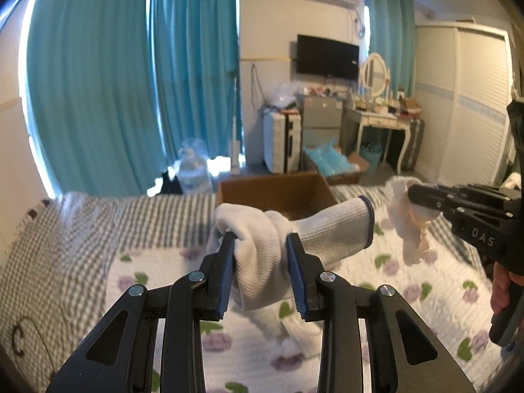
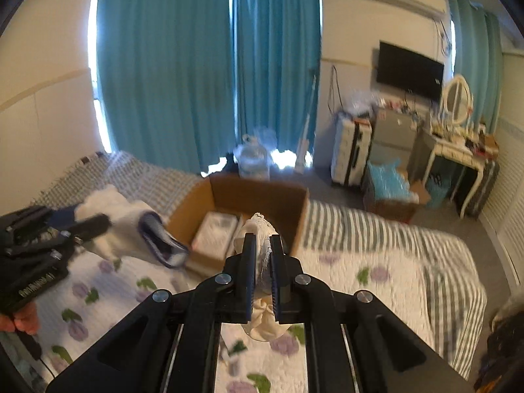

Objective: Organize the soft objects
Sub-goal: 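Lower both held items into the cardboard box and open both tools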

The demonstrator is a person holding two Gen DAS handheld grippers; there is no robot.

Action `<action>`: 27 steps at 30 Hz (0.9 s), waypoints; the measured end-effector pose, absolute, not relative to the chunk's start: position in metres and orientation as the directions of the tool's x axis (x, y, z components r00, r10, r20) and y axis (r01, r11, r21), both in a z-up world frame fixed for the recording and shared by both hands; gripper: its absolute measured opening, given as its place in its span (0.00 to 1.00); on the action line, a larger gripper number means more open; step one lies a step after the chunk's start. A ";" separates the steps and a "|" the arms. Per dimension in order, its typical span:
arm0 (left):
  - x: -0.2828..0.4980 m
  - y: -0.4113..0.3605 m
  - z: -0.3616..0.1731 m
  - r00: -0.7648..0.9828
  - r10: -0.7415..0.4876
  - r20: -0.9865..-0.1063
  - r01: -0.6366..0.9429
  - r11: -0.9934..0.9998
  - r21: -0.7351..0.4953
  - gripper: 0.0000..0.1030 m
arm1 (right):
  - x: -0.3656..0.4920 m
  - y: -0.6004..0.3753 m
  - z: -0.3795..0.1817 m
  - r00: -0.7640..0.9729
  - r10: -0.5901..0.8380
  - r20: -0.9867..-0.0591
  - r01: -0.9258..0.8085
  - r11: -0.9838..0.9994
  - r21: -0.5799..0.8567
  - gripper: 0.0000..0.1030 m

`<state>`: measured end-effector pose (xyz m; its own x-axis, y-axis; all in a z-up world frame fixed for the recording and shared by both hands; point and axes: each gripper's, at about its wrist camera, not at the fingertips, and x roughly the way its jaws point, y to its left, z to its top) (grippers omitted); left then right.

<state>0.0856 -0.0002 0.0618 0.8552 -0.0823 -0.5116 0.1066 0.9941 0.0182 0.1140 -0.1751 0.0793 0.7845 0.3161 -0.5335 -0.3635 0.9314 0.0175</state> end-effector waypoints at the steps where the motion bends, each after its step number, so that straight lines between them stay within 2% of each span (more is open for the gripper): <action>1: 0.089 -0.001 0.064 0.856 -0.082 -0.510 0.109 0.994 0.021 0.29 | 0.117 -0.171 0.086 0.789 0.322 -0.524 -0.369 0.929 0.016 0.07; 5: 0.113 -0.005 0.070 0.862 -0.053 -0.503 0.096 0.994 0.060 0.29 | 0.137 -0.154 0.109 0.796 0.358 -0.488 -0.399 0.917 0.021 0.07; 11: 0.170 -0.011 0.053 0.850 -0.031 -0.526 0.086 0.993 0.080 0.29 | 0.187 -0.128 0.104 0.793 0.362 -0.490 -0.411 0.912 0.008 0.07; 21: 0.250 -0.018 -0.021 0.793 -0.015 -0.609 0.078 0.994 0.077 0.29 | 0.288 -0.121 0.020 0.737 0.356 -0.575 -0.387 0.919 0.073 0.07; 27: 0.260 -0.018 -0.042 0.801 0.030 -0.598 0.027 0.996 0.086 0.35 | 0.310 -0.119 -0.016 0.730 0.326 -0.601 -0.363 0.930 0.065 0.08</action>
